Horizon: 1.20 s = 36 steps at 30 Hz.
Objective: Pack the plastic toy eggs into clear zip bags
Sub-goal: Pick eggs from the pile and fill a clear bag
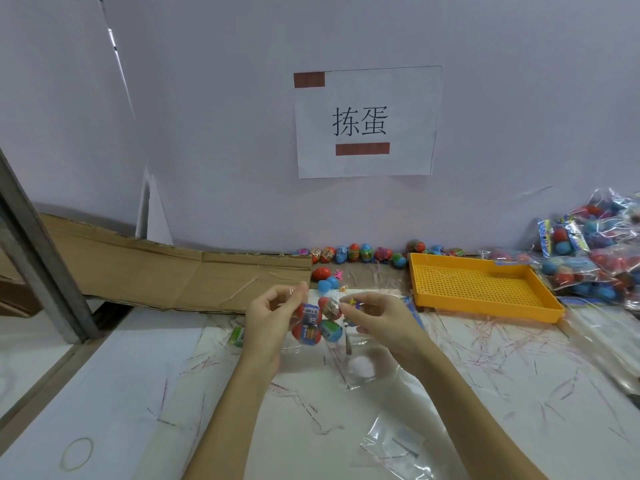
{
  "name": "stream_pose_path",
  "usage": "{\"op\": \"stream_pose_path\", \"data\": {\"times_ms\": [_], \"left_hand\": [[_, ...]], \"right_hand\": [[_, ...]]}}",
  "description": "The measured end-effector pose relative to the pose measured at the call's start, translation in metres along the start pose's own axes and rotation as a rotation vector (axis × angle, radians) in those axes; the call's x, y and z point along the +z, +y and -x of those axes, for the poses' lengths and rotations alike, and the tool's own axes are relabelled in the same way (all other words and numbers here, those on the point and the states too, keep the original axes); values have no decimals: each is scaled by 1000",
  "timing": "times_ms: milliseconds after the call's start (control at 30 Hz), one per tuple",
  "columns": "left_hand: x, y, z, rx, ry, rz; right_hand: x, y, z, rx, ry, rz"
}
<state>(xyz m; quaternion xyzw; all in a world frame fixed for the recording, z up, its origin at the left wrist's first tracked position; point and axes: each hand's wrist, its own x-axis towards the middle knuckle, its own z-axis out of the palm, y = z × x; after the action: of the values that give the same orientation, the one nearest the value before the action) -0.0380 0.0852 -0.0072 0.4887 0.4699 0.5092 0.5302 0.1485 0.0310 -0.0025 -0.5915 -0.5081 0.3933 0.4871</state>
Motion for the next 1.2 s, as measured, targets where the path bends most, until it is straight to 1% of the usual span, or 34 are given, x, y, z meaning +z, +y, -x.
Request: {"op": "stream_pose_path", "data": {"times_ms": [100, 200, 233, 367, 433, 567, 633, 700, 767, 800, 867, 933, 1000, 1067, 1133, 1200], "left_hand": [[0, 2, 0, -92, -28, 148], [4, 1, 2, -136, -54, 243], [5, 1, 2, -140, -50, 252], [2, 0, -3, -102, 14, 264], [0, -1, -5, -102, 22, 268], [-2, 2, -5, -71, -62, 182], [-4, 4, -3, -34, -135, 81], [-5, 7, 0, 26, -239, -4], [-4, 7, 4, 118, -354, -70], [-2, 7, 5, 172, -375, -117], [0, 7, 7, 274, -339, -210], [3, 6, 7, 353, -256, -271], [6, 3, 5, 387, -178, -274], [8, 0, 4, 376, -137, -209], [9, -4, 2, 337, -98, -121], [8, -6, 0, 269, -48, -13]], "right_hand": [[-2, -3, 0, 7, 1, -57], [-2, -7, -2, -26, 122, -58], [0, -7, -1, -24, 135, -75], [0, -7, 3, 104, -19, -134], [-3, -6, 3, 162, -47, -178], [-7, -7, 2, 184, -37, -289], [-12, -10, 2, 193, -75, -448], [-16, -13, 2, 199, -162, -627], [-17, -11, 2, 170, -185, -647], [-16, -12, 2, 164, -174, -629], [-15, -12, 1, 163, -127, -610], [-14, -12, 1, 140, -37, -612], [-13, -11, -1, 65, 68, -560], [-7, -12, -1, -3, 118, -454], [-4, -9, -1, -13, 88, -378], [-4, -8, 1, 53, -19, -326]]}}
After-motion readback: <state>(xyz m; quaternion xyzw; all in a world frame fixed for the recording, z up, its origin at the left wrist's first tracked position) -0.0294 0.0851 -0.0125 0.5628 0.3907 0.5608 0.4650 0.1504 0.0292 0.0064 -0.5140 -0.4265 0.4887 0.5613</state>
